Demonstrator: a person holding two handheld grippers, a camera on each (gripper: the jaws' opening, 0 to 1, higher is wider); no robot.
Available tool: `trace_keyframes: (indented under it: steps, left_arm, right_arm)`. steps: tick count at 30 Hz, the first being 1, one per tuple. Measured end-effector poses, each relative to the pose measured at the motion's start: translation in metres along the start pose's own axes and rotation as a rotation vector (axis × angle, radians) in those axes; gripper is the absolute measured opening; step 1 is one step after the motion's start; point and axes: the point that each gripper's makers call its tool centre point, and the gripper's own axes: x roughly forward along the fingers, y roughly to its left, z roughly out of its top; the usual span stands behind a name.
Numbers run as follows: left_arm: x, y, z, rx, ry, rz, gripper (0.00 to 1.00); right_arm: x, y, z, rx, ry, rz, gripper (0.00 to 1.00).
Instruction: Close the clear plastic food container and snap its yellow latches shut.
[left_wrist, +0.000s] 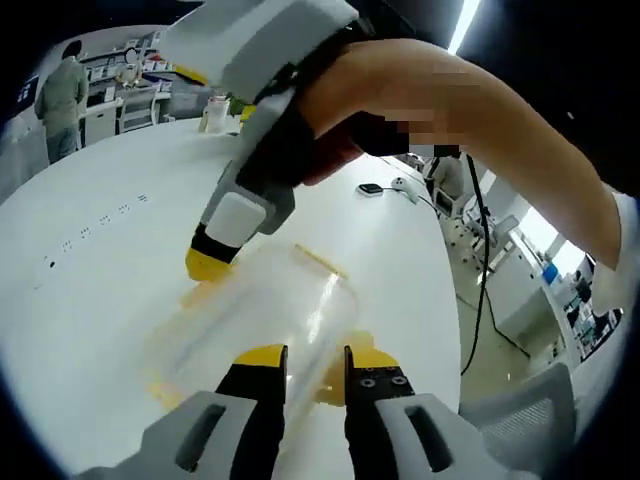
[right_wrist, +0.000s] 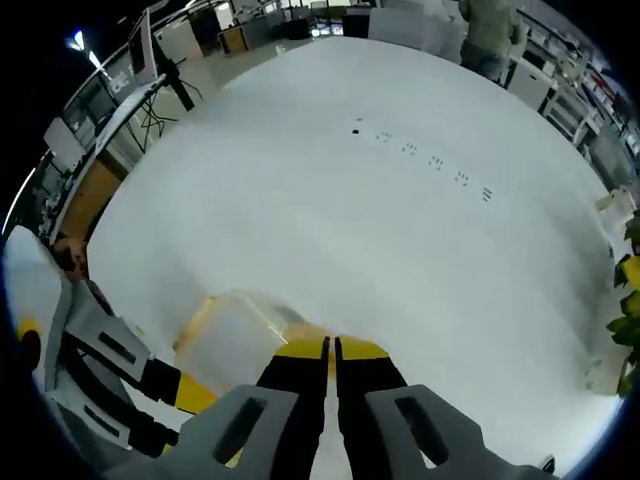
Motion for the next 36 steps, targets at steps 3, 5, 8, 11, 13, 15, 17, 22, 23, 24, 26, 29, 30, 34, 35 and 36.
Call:
trace_keyframes:
  steps: [3, 5, 8, 11, 13, 15, 17, 22, 23, 24, 26, 29, 30, 34, 35, 36]
  left_arm:
    - [0.0, 0.0, -0.001, 0.103, 0.008, 0.009, 0.21]
    - [0.0, 0.0, -0.003, 0.17, 0.019, 0.029, 0.23]
    - [0.002, -0.005, -0.005, 0.248, 0.015, 0.018, 0.31]
    - [0.003, -0.003, -0.008, 0.402, 0.046, 0.049, 0.36]
    - [0.006, -0.003, -0.011, 0.522, 0.07, 0.06, 0.38]
    - [0.007, -0.004, -0.013, 0.583, 0.077, 0.079, 0.39]
    - [0.01, -0.004, -0.014, 0.665, 0.082, 0.094, 0.38]
    - [0.012, -0.004, -0.015, 0.775, 0.085, 0.104, 0.34]
    - [0.012, -0.003, -0.014, 0.788, 0.084, 0.11, 0.32]
    - [0.012, -0.002, -0.013, 0.784, 0.081, 0.113, 0.3]
    - [0.011, -0.001, -0.012, 0.778, 0.077, 0.11, 0.3]
    - [0.012, -0.001, -0.012, 0.778, 0.083, 0.111, 0.3]
    - [0.013, -0.001, -0.013, 0.777, 0.094, 0.122, 0.3]
    - [0.014, -0.001, -0.014, 0.827, 0.097, 0.134, 0.3]
    - [0.013, -0.001, -0.014, 0.825, 0.096, 0.134, 0.3]
    - [0.013, 0.0, -0.013, 0.818, 0.096, 0.134, 0.3]
  right_arm:
    - [0.003, -0.004, 0.0, 0.009, -0.003, -0.004, 0.0]
    - [0.002, -0.008, 0.002, -0.003, -0.026, -0.015, 0.05]
    - [-0.007, -0.002, 0.01, -0.089, -0.071, 0.043, 0.12]
    - [-0.017, 0.006, 0.015, -0.167, -0.084, 0.094, 0.17]
    - [-0.021, 0.009, 0.013, -0.285, -0.071, 0.098, 0.18]
    - [-0.024, 0.019, 0.0, -0.376, -0.004, 0.158, 0.21]
    - [-0.026, 0.025, -0.009, -0.428, 0.043, 0.195, 0.29]
    - [-0.028, 0.025, -0.02, -0.623, 0.124, 0.213, 0.35]
    - [-0.027, 0.026, -0.021, -0.641, 0.136, 0.222, 0.31]
    - [-0.026, 0.028, -0.023, -0.67, 0.153, 0.23, 0.3]
    - [-0.022, 0.03, -0.026, -0.689, 0.184, 0.24, 0.28]
    - [-0.015, 0.027, -0.028, -0.758, 0.226, 0.226, 0.27]
    - [-0.015, 0.031, -0.029, -0.781, 0.24, 0.248, 0.28]
    - [-0.015, 0.031, -0.028, -0.831, 0.269, 0.234, 0.27]
    - [-0.015, 0.031, -0.028, -0.839, 0.285, 0.233, 0.27]
    - [-0.014, 0.031, -0.028, -0.845, 0.296, 0.231, 0.27]
